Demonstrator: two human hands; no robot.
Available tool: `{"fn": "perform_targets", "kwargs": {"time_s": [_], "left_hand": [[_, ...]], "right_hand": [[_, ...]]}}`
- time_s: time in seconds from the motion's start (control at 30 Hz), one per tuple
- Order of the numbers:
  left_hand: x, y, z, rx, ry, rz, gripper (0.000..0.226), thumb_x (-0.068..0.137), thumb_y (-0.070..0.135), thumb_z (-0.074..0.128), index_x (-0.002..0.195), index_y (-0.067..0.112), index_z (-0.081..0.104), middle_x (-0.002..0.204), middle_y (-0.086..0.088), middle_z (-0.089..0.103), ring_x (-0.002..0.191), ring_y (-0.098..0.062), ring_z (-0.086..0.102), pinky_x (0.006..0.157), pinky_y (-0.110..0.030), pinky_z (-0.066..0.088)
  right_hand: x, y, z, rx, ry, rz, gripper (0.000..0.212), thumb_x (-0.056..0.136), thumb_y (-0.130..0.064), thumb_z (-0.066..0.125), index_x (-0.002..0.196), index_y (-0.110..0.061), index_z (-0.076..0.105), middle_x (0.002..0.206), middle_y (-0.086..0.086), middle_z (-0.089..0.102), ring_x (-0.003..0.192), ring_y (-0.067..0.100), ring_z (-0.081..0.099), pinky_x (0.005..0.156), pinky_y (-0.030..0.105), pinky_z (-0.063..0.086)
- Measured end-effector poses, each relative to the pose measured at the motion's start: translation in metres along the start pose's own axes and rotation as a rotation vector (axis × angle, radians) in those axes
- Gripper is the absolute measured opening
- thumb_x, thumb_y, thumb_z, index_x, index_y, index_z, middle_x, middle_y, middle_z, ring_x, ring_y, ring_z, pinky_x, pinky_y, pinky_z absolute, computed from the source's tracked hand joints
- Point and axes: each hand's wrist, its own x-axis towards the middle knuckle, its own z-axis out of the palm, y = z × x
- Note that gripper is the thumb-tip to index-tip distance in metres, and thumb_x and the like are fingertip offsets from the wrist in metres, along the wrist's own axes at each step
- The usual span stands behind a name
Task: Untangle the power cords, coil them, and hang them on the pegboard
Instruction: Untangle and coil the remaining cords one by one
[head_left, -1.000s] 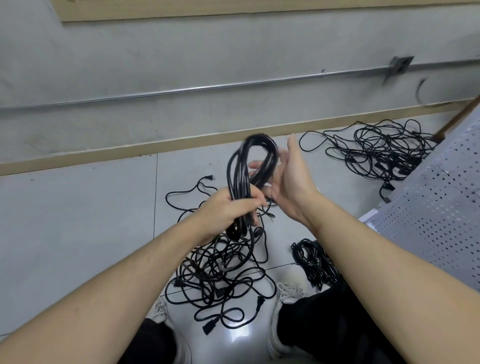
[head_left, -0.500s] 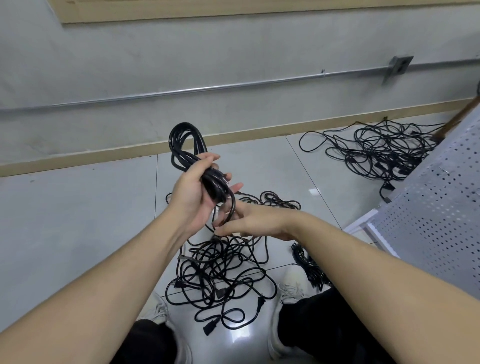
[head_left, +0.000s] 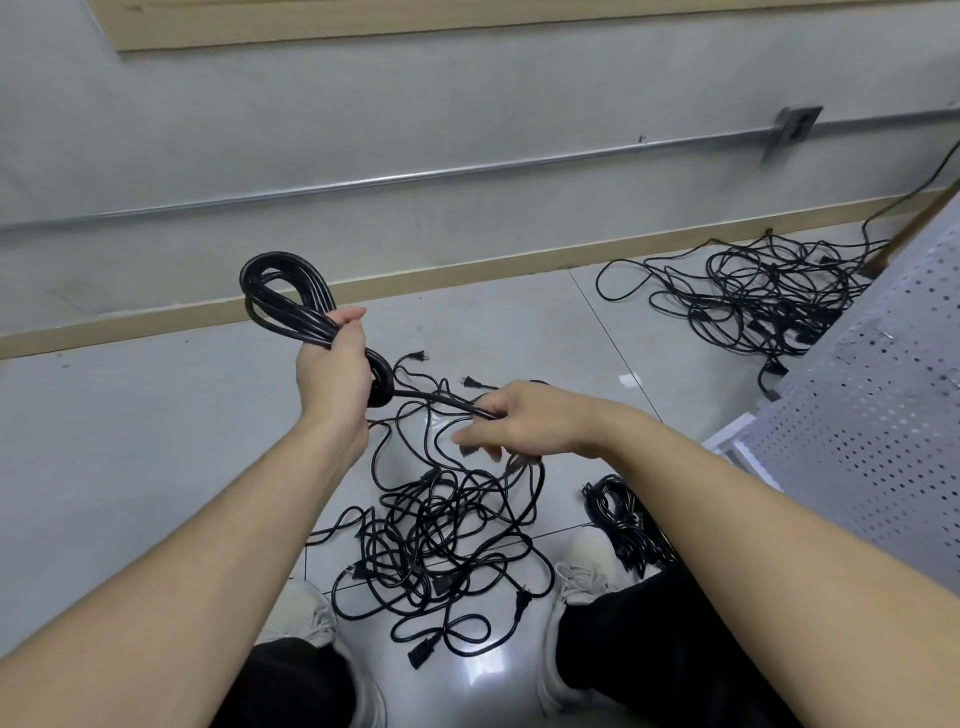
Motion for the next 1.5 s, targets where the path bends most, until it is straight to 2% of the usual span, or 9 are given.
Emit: {"fn": "perform_targets", "kwargs": {"time_s": [0.1, 0.27, 0.47, 0.63, 0.87, 1.0, 1.2, 1.37, 1.5], "left_hand": [[0.002, 0.002, -0.002, 0.059, 0.025, 0.030, 0.026, 0.099, 0.013, 0.048, 0.108, 0.026, 0.069, 0.078, 0.010, 0.051, 0.058, 0.003, 0.045, 0.056, -0.010, 0.038], [0.008, 0.000, -0.011, 0.349, -0.034, 0.140, 0.028, 0.097, 0.017, 0.046, 0.105, 0.033, 0.067, 0.064, 0.007, 0.046, 0.052, -0.006, 0.046, 0.058, -0.026, 0.037], [-0.002, -0.005, -0.007, 0.899, -0.356, 0.145, 0.028, 0.090, 0.018, 0.049, 0.091, 0.039, 0.067, 0.069, 0.010, 0.059, 0.060, -0.016, 0.052, 0.060, -0.030, 0.036], [-0.016, -0.008, 0.000, 0.457, -0.390, 0.006, 0.030, 0.095, 0.008, 0.053, 0.094, 0.029, 0.075, 0.063, 0.006, 0.053, 0.064, -0.018, 0.047, 0.064, -0.031, 0.039], [-0.006, 0.000, -0.003, 0.119, -0.294, -0.141, 0.025, 0.100, 0.009, 0.051, 0.102, 0.020, 0.073, 0.076, 0.001, 0.052, 0.069, -0.016, 0.054, 0.070, -0.039, 0.056], [-0.013, -0.005, 0.000, 0.263, -0.364, -0.003, 0.025, 0.100, 0.022, 0.055, 0.092, 0.035, 0.076, 0.083, 0.007, 0.058, 0.086, -0.018, 0.055, 0.075, -0.031, 0.041], [-0.029, 0.001, 0.010, 0.344, -0.463, -0.003, 0.038, 0.098, 0.068, 0.047, 0.089, 0.046, 0.077, 0.084, 0.000, 0.050, 0.074, -0.018, 0.049, 0.070, -0.034, 0.039], [-0.040, 0.000, 0.013, 0.527, -0.656, 0.139, 0.033, 0.079, 0.063, 0.074, 0.100, 0.038, 0.075, 0.071, 0.030, 0.068, 0.070, 0.004, 0.064, 0.072, -0.024, 0.047], [-0.046, -0.002, 0.014, 0.915, -0.627, 0.193, 0.023, 0.097, 0.054, 0.054, 0.094, 0.043, 0.074, 0.052, 0.015, 0.054, 0.073, -0.015, 0.057, 0.070, -0.029, 0.044]], "right_hand": [[-0.008, -0.001, -0.007, 0.020, -0.075, 0.008, 0.034, 0.095, -0.039, 0.067, 0.087, -0.007, 0.060, 0.064, 0.001, 0.067, 0.071, 0.017, 0.069, 0.089, 0.042, 0.054], [-0.016, 0.000, -0.022, -0.021, 0.040, -0.028, 0.021, 0.095, -0.033, 0.069, 0.090, -0.013, 0.067, 0.057, -0.014, 0.054, 0.055, 0.012, 0.052, 0.060, 0.026, 0.045], [-0.023, -0.006, -0.020, 0.172, 0.105, -0.247, 0.015, 0.096, -0.022, 0.069, 0.084, -0.014, 0.076, 0.061, 0.000, 0.050, 0.053, 0.009, 0.045, 0.055, 0.019, 0.040], [-0.023, -0.002, -0.026, 0.488, 0.123, -0.369, 0.018, 0.096, -0.023, 0.060, 0.096, -0.013, 0.074, 0.049, -0.006, 0.041, 0.050, 0.012, 0.043, 0.075, 0.039, 0.055], [-0.019, -0.003, -0.028, 0.320, 0.411, -0.286, 0.027, 0.108, -0.029, 0.047, 0.085, -0.023, 0.061, 0.059, -0.005, 0.037, 0.051, 0.012, 0.032, 0.047, 0.022, 0.029], [-0.022, -0.008, -0.032, 0.488, 0.315, -0.299, 0.026, 0.099, -0.026, 0.053, 0.076, -0.018, 0.044, 0.059, -0.009, 0.042, 0.048, 0.010, 0.030, 0.046, 0.021, 0.024], [-0.024, -0.002, -0.030, 0.617, 0.272, -0.387, 0.011, 0.101, -0.014, 0.056, 0.093, -0.014, 0.062, 0.055, -0.002, 0.044, 0.045, 0.013, 0.034, 0.043, 0.023, 0.036], [-0.024, -0.004, -0.031, 0.577, 0.309, -0.254, 0.017, 0.104, -0.014, 0.053, 0.091, -0.017, 0.063, 0.050, -0.012, 0.038, 0.044, 0.007, 0.027, 0.042, 0.019, 0.024], [-0.021, -0.002, -0.031, 0.518, 0.336, -0.172, 0.021, 0.101, -0.023, 0.061, 0.080, -0.019, 0.062, 0.052, -0.008, 0.040, 0.046, 0.011, 0.027, 0.043, 0.022, 0.020]]}}
